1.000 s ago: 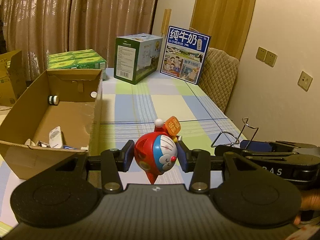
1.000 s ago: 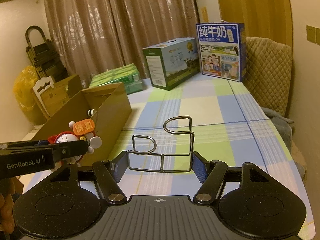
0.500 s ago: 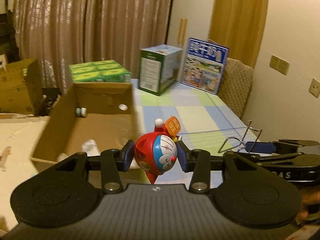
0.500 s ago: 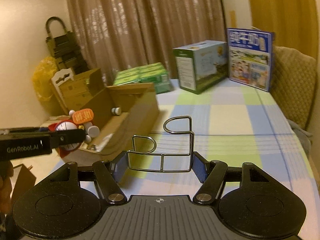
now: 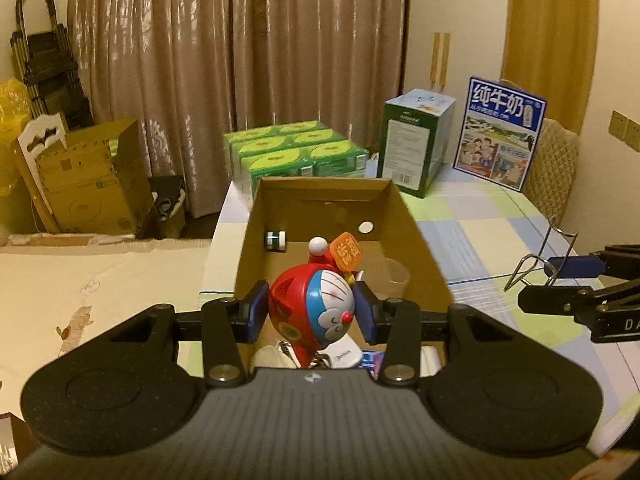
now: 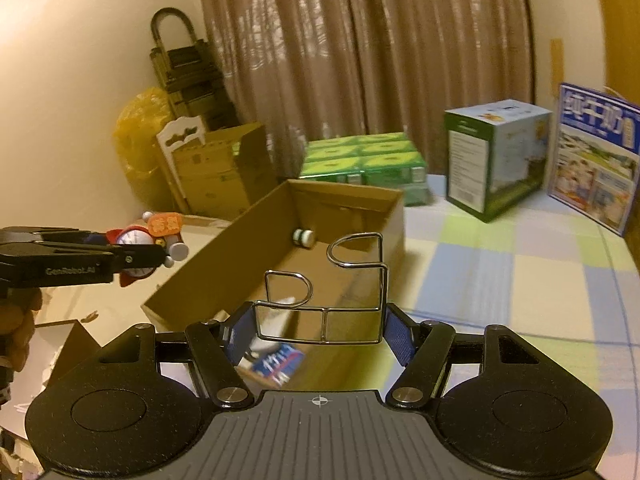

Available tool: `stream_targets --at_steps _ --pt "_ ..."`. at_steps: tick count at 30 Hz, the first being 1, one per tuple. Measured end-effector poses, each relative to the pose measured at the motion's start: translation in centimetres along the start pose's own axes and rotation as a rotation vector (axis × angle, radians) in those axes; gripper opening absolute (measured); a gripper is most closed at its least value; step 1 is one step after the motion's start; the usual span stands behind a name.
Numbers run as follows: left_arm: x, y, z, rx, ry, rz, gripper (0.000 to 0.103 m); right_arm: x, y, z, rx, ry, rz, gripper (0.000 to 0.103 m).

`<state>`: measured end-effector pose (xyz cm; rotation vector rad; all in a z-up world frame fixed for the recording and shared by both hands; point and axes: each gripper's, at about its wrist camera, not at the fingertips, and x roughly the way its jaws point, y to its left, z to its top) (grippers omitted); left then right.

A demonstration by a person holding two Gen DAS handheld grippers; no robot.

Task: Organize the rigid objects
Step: 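Carry the figure and wire stand with both grippers over the cardboard box, then lower the figure and wire stand into the cardboard box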

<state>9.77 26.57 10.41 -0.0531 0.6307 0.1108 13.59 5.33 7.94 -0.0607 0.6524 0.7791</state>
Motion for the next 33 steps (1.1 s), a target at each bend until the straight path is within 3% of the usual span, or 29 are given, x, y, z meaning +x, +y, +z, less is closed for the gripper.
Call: stream_targets --at_steps 14,33 --pt "9.1 2.2 -0.4 0.018 0.12 -0.011 0.04 9.0 1.4 0.8 -0.107 0.106 0.018 0.065" --pt "12.8 2.3 -1.5 0.046 0.177 -0.007 0.04 12.6 1.1 0.2 -0.129 0.153 0.011 0.064"
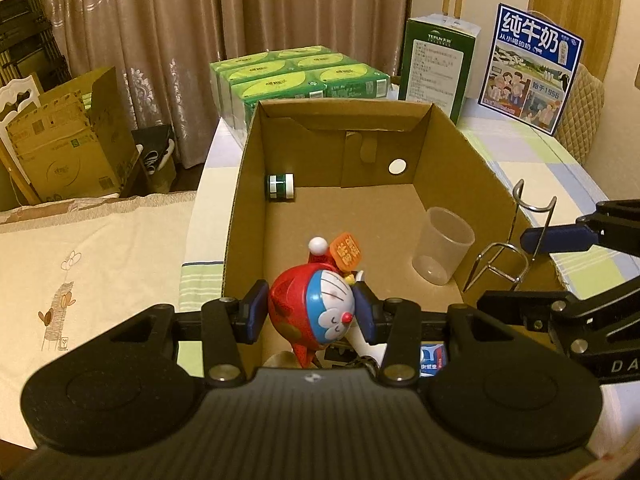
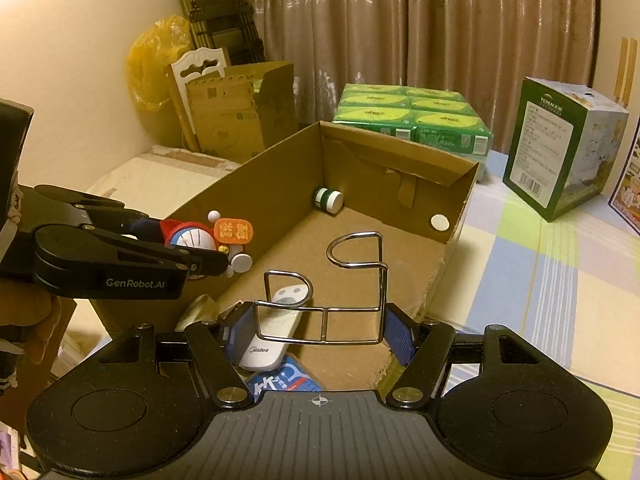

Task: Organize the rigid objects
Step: 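Lower the figure and wire stand into the cardboard box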

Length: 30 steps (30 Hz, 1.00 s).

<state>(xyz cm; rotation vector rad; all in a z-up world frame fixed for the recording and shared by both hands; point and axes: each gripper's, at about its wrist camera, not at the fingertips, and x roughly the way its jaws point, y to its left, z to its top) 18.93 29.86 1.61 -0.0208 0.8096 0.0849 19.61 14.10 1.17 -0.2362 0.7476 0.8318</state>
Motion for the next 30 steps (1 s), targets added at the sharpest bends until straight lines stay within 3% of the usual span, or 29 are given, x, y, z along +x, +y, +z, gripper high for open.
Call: stream_targets --at_steps 23,30 --pt "2.0 -0.6 0.6 0.069 0.013 0.054 0.04 1.7 0.3 0.1 -0.036 0.02 -0.012 0.065" --pt "1.0 -0.7 1.2 0.064 -0.04 0.079 0.046 1.3 0.1 0.2 -0.02 0.015 -0.004 0.065"
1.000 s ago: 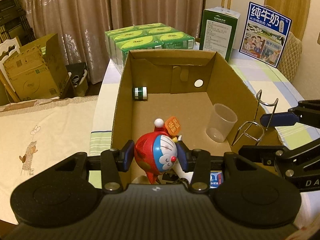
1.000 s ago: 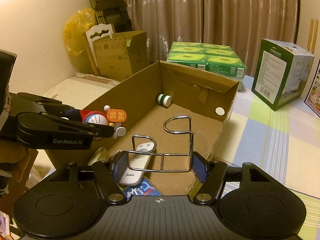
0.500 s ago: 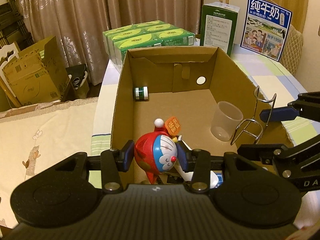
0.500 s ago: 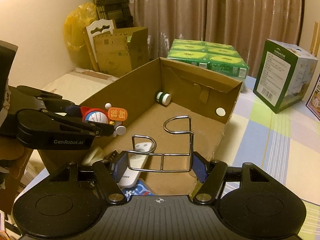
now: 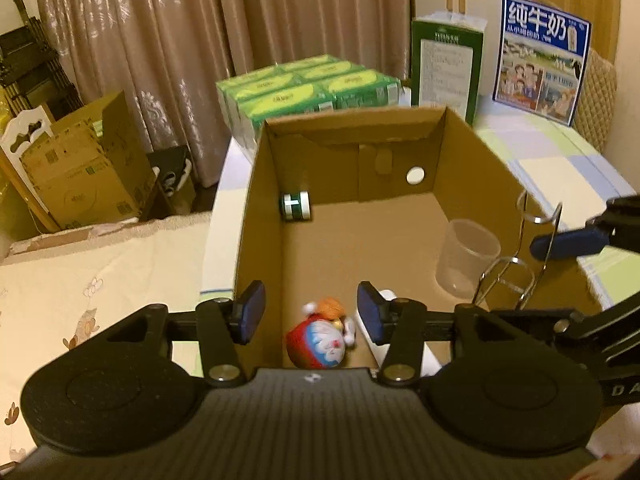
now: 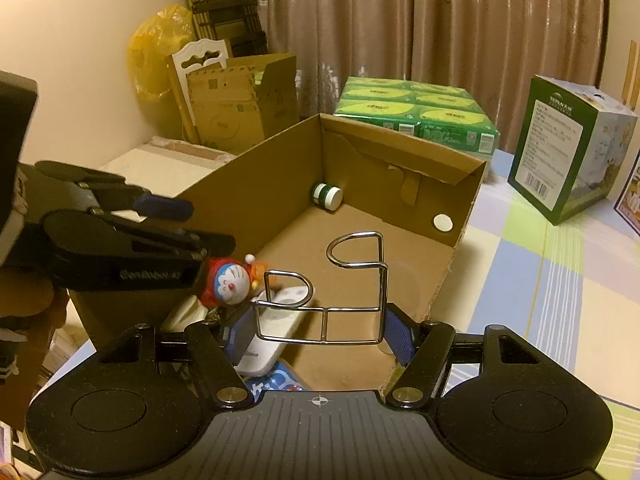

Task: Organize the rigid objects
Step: 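Lower the figure and wire stand into the cardboard box, then open the left gripper releasing the figure, then open the right gripper releasing the stand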

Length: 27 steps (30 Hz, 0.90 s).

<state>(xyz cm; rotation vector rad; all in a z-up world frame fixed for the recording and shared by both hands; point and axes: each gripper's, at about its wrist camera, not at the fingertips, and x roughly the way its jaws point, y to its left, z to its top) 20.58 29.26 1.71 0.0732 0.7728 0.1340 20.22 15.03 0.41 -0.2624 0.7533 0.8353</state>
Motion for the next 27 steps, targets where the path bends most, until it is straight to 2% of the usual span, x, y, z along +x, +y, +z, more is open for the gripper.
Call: stream_targets --at_steps 22,27 --pt "-1.7 0.3 -0.3 -0.034 -0.01 -0.027 0.046 -0.6 0.0 0.2 0.002 -0.004 -0.012 0.065" --pt "-1.8 0.4 -0.3 -0.034 -0.011 -0.02 0.046 -0.7 -0.3 0.2 0.016 -0.026 -0.011 0.065"
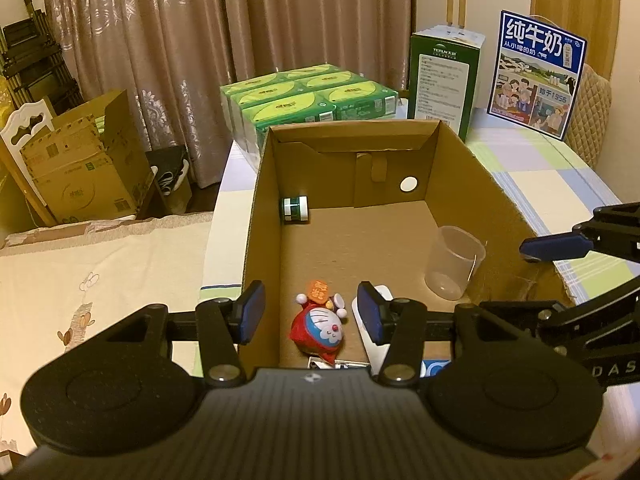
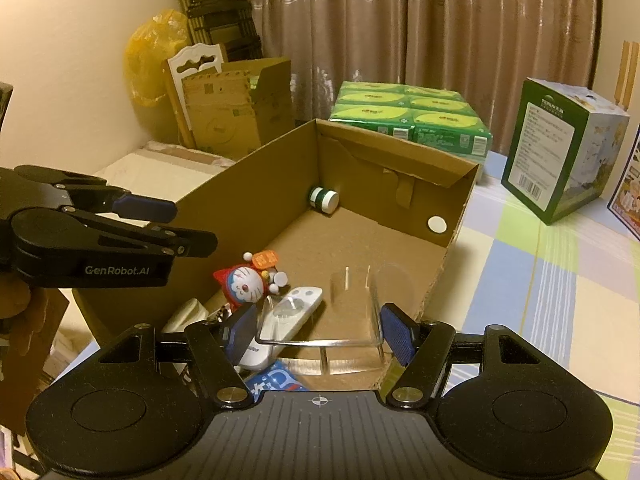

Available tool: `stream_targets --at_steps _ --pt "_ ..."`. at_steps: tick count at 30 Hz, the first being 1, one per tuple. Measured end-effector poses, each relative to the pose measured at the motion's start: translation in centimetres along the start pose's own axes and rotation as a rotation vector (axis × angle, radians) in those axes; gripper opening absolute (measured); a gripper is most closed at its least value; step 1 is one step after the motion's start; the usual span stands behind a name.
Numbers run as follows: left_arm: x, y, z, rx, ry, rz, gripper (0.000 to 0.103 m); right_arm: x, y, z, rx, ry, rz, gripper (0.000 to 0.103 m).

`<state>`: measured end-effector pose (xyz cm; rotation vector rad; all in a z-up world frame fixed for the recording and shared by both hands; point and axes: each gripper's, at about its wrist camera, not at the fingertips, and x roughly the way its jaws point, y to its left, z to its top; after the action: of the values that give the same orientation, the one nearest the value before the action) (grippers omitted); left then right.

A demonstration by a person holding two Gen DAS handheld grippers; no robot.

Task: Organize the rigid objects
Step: 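Open the left gripper releasing the figure, then open the right gripper releasing the stand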

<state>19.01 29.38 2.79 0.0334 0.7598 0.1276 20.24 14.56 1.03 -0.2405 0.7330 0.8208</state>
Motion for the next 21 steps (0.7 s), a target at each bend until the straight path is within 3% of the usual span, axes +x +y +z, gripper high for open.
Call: stream_targets --at_steps 3,10,15,21 --pt "-0.2 0.2 -0.1 -0.011 -0.009 0.005 0.052 -0.3 -0.5 0.1 0.017 -0.033 -0.012 0.065" --pt "-0.8 0.5 -0.5 -0.046 -0.019 -0.005 0.055 -1.9 -2.0 0.0 0.073 -0.064 -0.017 0.065" --pt "-2.5 0.4 -1.3 -0.084 -0.032 -0.003 0.072 -4.1 -2.7 -1.0 0.139 -0.071 -0.012 0.065" --pt "-5.7 0.6 -2.3 -0.126 -0.057 -0.005 0.081 -8.0 -1.8 -2.8 0.202 -0.092 -0.008 0.067"
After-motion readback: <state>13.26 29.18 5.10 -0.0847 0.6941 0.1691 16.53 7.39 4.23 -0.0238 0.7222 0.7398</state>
